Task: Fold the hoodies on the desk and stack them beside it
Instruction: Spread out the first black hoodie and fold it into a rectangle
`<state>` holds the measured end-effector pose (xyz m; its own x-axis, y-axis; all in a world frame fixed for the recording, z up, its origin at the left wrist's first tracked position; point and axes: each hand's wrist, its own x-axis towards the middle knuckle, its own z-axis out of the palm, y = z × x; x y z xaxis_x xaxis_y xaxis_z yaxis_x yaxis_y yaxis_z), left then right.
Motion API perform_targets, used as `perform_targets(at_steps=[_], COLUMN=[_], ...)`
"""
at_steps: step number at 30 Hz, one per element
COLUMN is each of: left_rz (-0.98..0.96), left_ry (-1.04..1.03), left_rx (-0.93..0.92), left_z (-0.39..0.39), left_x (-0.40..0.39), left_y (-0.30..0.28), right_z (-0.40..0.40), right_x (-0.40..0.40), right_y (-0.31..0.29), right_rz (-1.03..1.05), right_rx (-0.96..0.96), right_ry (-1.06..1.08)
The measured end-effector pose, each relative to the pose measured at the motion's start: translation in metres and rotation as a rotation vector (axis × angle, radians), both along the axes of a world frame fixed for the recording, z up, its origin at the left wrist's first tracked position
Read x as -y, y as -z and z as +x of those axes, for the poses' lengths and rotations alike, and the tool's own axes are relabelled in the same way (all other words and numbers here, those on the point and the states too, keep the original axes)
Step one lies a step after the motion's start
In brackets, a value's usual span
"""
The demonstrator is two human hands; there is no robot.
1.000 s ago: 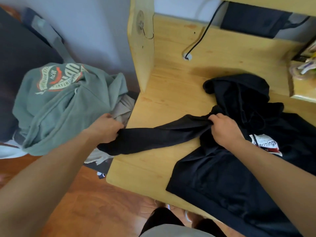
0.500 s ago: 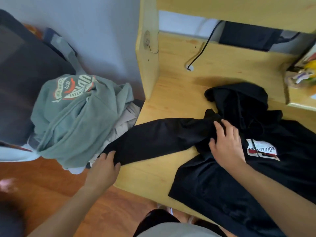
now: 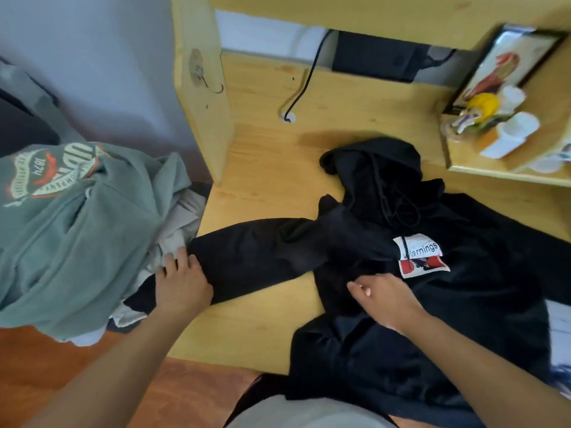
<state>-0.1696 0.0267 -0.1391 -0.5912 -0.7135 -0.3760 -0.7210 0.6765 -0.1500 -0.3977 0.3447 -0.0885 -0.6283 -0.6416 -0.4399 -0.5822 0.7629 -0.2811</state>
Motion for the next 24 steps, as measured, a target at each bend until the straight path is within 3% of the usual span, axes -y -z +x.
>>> perform_targets(at_steps=[3, 5, 7, 10, 12, 14, 16, 18, 20, 22, 24], left_rz=[0.031, 0.141, 0.238, 0.226, 0.231, 0.246, 0.229, 0.183, 0.136, 0.125, 0.074], left_ry=[0.114, 0.17, 0.176, 0.17, 0.132, 0.093, 0.078, 0.072, 0.009, -0.101, -0.174], left_rx=[-0.171, -0.245, -0.164, -0.07, -0.076, -0.064, -0.055, -0.046, 0.005, 0.049, -0.054], left_z=[-0.016, -0.021, -0.02, -0.004, 0.005, 0.01, 0.008, 0.001, -0.009, -0.022, -0.039], left_x=[-0.002, -0.005, -0.009, -0.01, -0.007, -0.004, -0.004, -0.002, 0.001, 0.003, -0.005], left_y=[0.0, 0.006, 0.017, 0.029, 0.029, 0.028, 0.023, 0.02, 0.016, 0.008, -0.003], right_z=[-0.038, -0.07, -0.1, -0.122, -0.122, -0.118, -0.125, -0.145, -0.163, -0.155, -0.126], right_x=[0.031, 0.067, 0.106, 0.141, 0.145, 0.15, 0.161, 0.173, 0.181, 0.176, 0.15], right_y=[-0.014, -0.017, -0.011, 0.004, 0.014, 0.015, 0.009, -0.003, -0.014, -0.021, -0.018], right_rz=[-0.361, -0.41, -0.238, 0.153, 0.377, 0.457, 0.309, -0.018, -0.223, -0.239, -0.228], right_rx=[-0.255, -0.27, -0.166, 0.017, -0.008, -0.114, -0.289, -0.439, -0.338, -0.074, -0.015], right_ry=[0.246, 0.223, 0.063, -0.21, -0.394, -0.499, -0.336, 0.107, 0.377, 0.282, 0.019])
